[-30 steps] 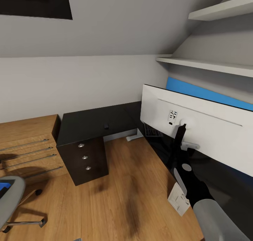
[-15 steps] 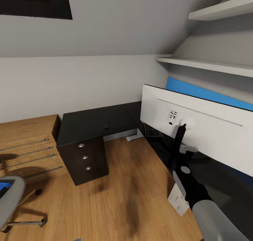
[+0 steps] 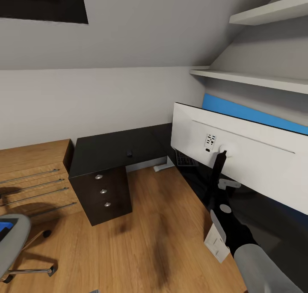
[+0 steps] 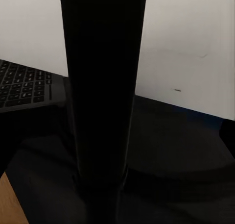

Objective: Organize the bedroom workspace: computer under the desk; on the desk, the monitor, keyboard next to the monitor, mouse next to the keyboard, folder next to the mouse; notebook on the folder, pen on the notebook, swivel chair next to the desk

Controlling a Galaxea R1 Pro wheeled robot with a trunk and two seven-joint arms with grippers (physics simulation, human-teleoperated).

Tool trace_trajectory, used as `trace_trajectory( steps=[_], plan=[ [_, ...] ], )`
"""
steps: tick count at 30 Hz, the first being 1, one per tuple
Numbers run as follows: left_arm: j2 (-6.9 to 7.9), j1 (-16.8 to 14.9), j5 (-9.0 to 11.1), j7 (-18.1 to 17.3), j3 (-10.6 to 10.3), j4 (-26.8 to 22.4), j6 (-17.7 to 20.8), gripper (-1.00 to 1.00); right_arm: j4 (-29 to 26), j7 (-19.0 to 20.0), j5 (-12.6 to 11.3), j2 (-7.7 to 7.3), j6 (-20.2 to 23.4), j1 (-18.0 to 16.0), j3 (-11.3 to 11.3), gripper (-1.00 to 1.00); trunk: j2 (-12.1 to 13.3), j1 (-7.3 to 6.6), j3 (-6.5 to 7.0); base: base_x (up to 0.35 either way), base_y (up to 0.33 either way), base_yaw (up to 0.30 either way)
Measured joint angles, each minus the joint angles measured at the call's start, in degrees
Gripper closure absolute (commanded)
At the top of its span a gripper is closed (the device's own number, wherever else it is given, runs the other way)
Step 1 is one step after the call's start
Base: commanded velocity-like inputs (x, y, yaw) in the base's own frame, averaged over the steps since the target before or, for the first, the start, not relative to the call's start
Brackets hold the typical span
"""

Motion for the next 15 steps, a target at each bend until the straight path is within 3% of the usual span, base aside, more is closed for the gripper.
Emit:
trace_trajectory(
  steps=[15],
  plan=[
    [0.02, 0.0, 0.0, 0.0, 0.0, 0.0, -0.1, -1.0, 0.1, 0.0, -0.1, 0.0, -0.2, 0.0, 0.0, -1.0, 0.0, 0.0, 0.0, 0.0, 0.0, 0.0]
  ],
)
